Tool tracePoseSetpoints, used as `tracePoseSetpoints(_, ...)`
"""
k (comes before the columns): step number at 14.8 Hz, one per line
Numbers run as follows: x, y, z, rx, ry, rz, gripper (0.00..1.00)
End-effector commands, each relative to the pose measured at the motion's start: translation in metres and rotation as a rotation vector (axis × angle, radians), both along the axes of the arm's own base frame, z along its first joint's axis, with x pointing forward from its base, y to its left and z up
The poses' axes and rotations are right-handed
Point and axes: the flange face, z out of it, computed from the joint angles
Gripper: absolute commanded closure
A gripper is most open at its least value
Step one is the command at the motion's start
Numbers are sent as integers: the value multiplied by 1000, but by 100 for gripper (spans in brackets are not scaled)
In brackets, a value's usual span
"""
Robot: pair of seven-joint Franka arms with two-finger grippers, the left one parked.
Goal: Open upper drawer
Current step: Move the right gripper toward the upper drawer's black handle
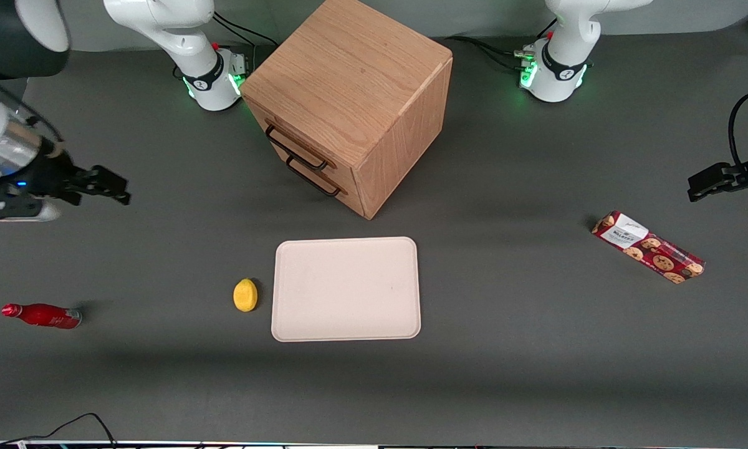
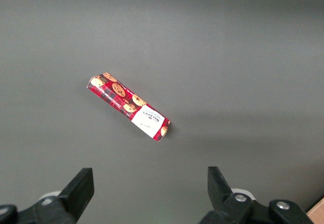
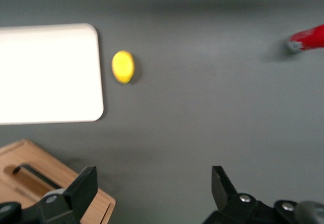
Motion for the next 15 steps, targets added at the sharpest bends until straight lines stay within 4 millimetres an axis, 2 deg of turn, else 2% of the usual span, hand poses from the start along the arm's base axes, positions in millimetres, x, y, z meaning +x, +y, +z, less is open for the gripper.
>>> tracePoseSetpoints(1, -15, 56, -11, -5, 27, 213, 0)
tracePoseSetpoints(5, -30, 106, -26, 54, 63, 457, 0)
tracePoseSetpoints(9, -29, 123, -42, 245, 87, 611, 0)
tracePoseSetpoints(10, -30, 126, -52, 282, 97, 618, 0)
tracePoseSetpoints(15, -49, 152, -89, 315, 144, 696, 0)
